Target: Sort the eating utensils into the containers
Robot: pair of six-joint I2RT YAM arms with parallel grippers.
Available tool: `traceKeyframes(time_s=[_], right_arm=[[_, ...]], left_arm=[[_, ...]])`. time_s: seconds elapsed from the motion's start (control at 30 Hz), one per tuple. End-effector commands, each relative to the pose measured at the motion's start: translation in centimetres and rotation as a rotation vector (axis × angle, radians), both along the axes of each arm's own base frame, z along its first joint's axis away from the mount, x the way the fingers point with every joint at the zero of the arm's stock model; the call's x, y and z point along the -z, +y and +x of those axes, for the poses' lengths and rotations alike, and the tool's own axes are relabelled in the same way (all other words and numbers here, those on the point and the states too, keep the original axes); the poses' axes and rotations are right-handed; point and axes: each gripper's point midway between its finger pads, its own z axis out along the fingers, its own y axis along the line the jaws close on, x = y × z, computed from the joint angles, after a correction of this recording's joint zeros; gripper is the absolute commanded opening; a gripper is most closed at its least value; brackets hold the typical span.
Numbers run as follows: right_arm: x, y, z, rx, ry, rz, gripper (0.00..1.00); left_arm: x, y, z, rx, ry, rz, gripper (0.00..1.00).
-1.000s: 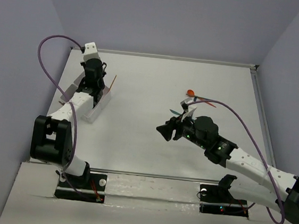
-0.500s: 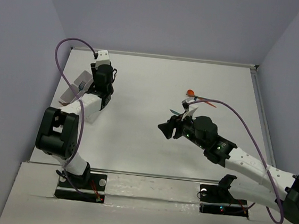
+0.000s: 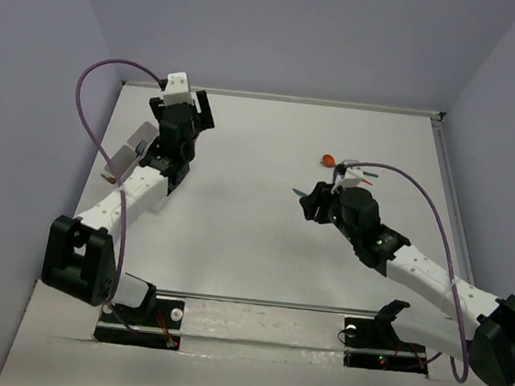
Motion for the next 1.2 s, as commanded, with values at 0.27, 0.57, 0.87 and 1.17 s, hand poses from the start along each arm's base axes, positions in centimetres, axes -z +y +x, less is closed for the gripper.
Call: traceKeyframes(time_s=[0.27, 0.57, 0.87, 1.17], right_arm=[[6.7, -7.9, 4.0, 0.327, 0.209, -0.166, 0.48], [8.4, -9.4, 7.4, 0.439, 0.278, -0.234, 0.47], [12.1, -10.7, 11.2, 0.486, 0.364, -0.33, 0.4], [13.9, -10.2, 13.1, 0.479, 0.391, -0.345, 0.34]], left_arm=[[-15.3, -8.8, -10.3, 0.539, -0.202, -0.427, 0.87], [-7.7, -8.3, -17.6, 0.643, -0.042, -0.368, 0.87], [-4.7, -6.4, -20.7, 0.621, -0.048, -0.31, 0.87], [-4.3, -6.9, -20.8, 0.651, -0.024, -0.306, 0.87]])
